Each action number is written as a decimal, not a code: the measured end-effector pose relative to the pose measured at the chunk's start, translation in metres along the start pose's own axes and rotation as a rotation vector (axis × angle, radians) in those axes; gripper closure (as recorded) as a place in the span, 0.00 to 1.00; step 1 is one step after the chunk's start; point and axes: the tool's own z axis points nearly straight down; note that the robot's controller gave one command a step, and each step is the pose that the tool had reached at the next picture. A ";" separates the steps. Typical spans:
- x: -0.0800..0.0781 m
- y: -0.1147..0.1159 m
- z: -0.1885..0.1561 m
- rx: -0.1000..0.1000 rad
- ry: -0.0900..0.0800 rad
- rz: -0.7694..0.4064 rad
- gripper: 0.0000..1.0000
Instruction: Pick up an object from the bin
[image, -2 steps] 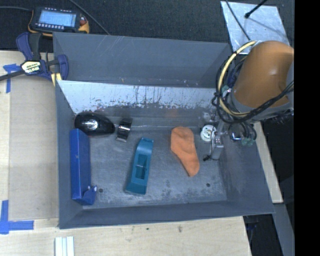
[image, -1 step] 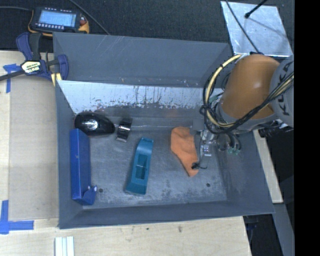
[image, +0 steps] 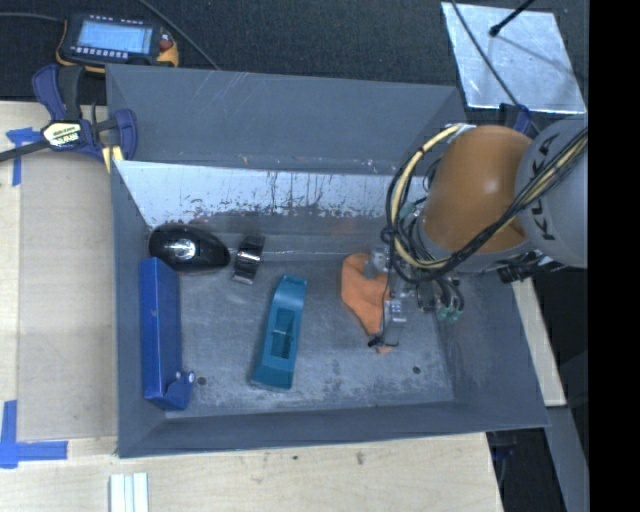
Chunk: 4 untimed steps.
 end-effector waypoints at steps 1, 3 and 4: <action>-0.024 0.006 0.047 -0.001 -0.002 0.072 0.00; -0.022 -0.018 0.066 0.000 0.003 0.030 1.00; -0.019 -0.015 0.025 0.000 0.012 0.028 1.00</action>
Offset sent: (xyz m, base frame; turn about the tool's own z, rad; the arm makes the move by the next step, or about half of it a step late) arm 0.0196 -0.0196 -0.0667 0.0301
